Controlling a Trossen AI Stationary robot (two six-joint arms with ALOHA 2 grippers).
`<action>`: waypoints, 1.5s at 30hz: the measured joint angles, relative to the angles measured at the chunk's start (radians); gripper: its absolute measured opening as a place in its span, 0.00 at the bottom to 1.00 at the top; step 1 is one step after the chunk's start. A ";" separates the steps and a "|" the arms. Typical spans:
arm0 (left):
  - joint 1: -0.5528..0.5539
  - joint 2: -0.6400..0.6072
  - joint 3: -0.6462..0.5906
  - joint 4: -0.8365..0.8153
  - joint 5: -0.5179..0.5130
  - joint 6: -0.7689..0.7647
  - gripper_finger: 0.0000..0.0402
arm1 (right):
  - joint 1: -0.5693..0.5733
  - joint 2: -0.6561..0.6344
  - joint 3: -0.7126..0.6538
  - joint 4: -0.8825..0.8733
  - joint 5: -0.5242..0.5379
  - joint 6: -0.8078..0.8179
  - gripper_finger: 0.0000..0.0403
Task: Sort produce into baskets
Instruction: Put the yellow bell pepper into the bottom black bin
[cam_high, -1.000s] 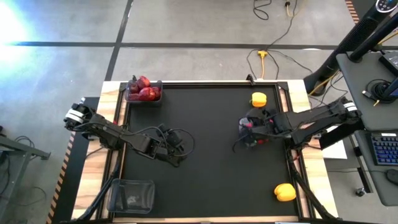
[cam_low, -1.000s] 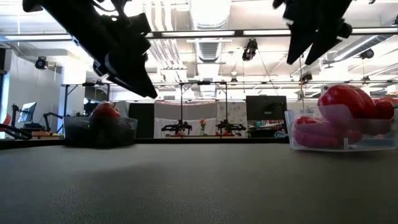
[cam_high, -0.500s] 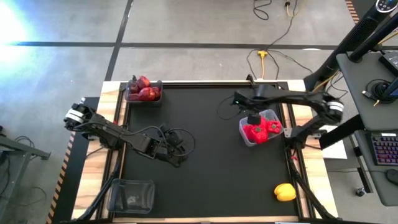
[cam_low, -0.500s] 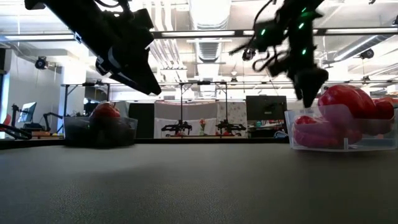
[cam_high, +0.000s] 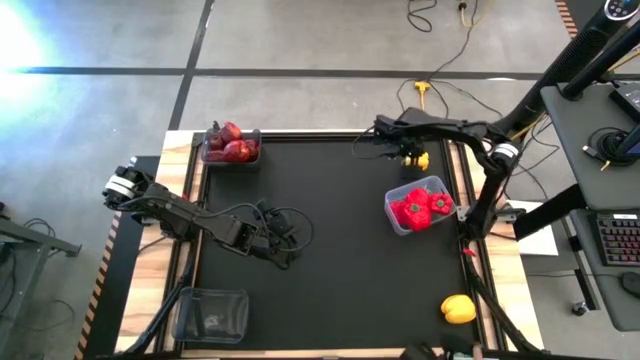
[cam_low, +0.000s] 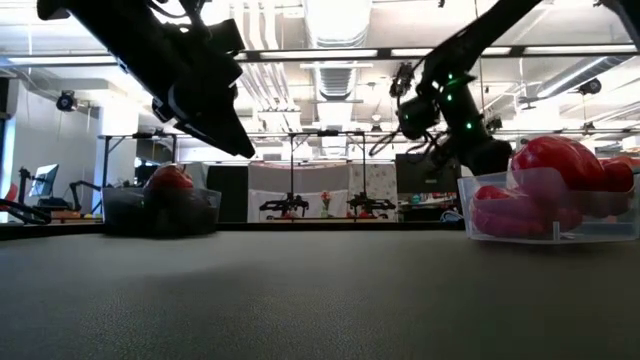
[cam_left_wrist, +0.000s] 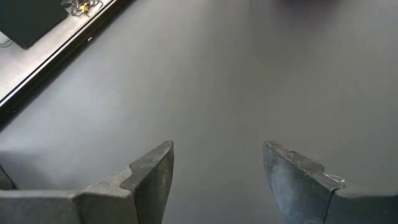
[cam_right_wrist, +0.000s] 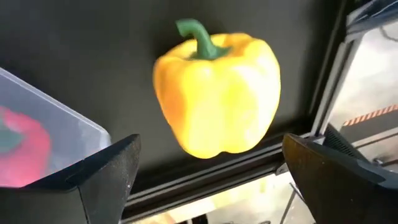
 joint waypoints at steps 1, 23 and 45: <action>0.000 0.000 -0.001 0.001 0.000 0.004 0.57 | -0.015 0.009 0.000 0.001 -0.001 -0.015 0.95; -0.015 -0.002 0.020 0.020 -0.085 0.134 0.57 | -0.058 0.052 0.056 0.122 -0.122 0.124 0.79; -0.276 0.006 0.075 0.229 -0.078 0.238 0.57 | 0.882 0.071 -0.256 1.647 -0.426 0.479 0.80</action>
